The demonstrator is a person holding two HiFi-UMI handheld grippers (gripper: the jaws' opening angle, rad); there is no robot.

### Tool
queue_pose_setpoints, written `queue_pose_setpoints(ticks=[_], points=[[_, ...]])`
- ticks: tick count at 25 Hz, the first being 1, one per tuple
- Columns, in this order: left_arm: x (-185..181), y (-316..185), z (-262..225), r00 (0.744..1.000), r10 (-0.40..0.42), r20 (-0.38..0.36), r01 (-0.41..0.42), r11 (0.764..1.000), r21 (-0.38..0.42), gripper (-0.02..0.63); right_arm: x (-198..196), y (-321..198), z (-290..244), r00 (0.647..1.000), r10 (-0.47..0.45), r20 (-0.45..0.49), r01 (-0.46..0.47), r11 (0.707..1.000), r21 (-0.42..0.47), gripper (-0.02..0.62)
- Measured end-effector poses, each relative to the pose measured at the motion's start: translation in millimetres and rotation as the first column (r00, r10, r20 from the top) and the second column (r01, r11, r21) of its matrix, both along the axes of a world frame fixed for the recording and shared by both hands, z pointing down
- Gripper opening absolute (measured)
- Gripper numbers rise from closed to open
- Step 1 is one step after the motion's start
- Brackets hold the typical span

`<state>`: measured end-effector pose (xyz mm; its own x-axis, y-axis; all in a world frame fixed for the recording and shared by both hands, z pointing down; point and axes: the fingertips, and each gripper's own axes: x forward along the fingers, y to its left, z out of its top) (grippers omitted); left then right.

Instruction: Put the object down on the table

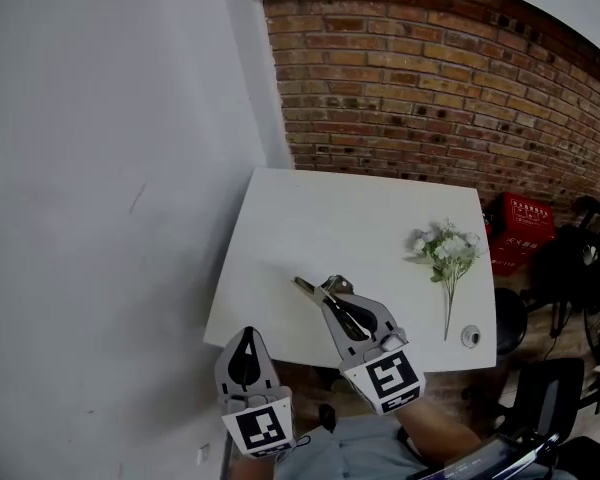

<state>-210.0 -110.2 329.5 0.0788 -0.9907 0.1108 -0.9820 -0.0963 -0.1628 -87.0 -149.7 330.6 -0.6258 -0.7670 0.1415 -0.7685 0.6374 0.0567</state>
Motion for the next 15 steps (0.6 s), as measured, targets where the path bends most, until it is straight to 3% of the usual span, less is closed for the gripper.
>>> queue_pose_setpoints(ticks=[10,15], points=[[-19,-55,31,0.999,-0.031,0.006,0.032,0.997,-0.066,0.009,-20,-59,31,0.999,-0.036,-0.019,0.034,0.996,-0.087,0.034],[-33,-80,48,0.997,-0.070,-0.029,0.067,0.992,-0.106,0.008,-31,-87,55,0.998,-0.056,-0.029,0.052,0.989,-0.139,0.034]])
